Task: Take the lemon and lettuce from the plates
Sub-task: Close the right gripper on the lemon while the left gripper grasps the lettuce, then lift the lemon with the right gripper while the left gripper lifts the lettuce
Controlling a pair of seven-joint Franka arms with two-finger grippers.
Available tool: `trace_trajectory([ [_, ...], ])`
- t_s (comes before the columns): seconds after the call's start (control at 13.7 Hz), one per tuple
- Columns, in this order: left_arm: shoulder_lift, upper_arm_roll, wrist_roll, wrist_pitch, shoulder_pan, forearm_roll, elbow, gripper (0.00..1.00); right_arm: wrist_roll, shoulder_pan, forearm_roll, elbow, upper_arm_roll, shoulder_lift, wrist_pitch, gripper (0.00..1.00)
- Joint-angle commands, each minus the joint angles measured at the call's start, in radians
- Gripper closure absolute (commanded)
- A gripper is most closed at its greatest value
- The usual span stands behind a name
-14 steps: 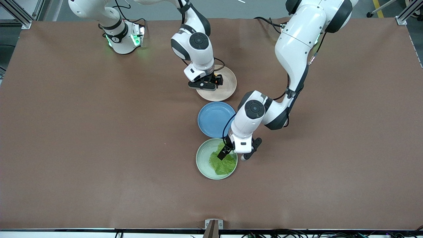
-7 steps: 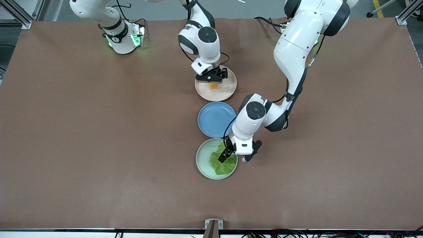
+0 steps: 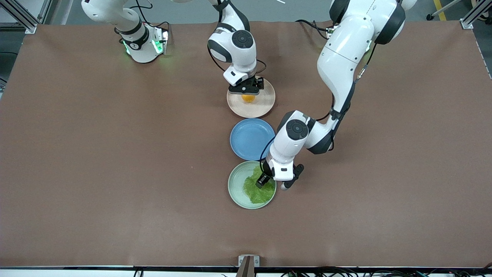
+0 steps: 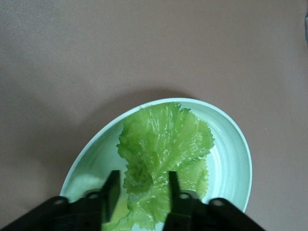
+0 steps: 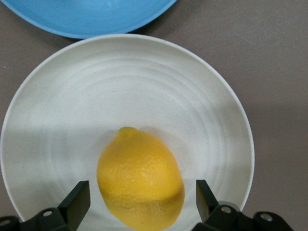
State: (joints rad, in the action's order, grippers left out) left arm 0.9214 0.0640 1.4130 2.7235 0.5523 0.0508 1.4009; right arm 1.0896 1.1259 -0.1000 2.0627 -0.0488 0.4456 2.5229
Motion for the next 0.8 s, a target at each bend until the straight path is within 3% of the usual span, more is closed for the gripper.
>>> trace_trajectory([
  [0.0,0.005,-0.007,0.014,0.009,0.008,-0.020,-0.020,0.88,0.038,0.018,0.014,0.010,-0.013,0.007,0.027,0.11],
  [0.15,0.002,-0.007,0.018,0.009,0.006,-0.019,-0.020,0.97,0.045,0.018,0.014,0.010,-0.013,0.012,0.039,0.27],
  [0.29,-0.012,-0.006,0.020,0.005,0.006,-0.017,-0.020,0.99,0.062,0.015,0.014,0.008,-0.014,0.012,0.039,0.67],
  [0.36,-0.028,-0.006,0.021,-0.002,0.003,-0.017,-0.017,1.00,0.078,0.012,0.013,0.005,-0.014,0.012,0.039,0.94],
  [0.44,-0.054,-0.006,0.021,-0.023,-0.002,-0.019,-0.013,1.00,0.088,0.006,0.013,0.004,-0.016,0.010,0.034,1.00],
  [0.58,-0.134,-0.003,0.020,-0.137,-0.012,-0.019,-0.007,1.00,0.066,-0.040,0.013,-0.004,-0.023,-0.040,-0.007,1.00],
  [0.73,-0.235,-0.003,0.000,-0.176,-0.038,-0.020,0.070,1.00,-0.053,-0.156,0.006,-0.048,-0.022,-0.144,-0.190,1.00],
])
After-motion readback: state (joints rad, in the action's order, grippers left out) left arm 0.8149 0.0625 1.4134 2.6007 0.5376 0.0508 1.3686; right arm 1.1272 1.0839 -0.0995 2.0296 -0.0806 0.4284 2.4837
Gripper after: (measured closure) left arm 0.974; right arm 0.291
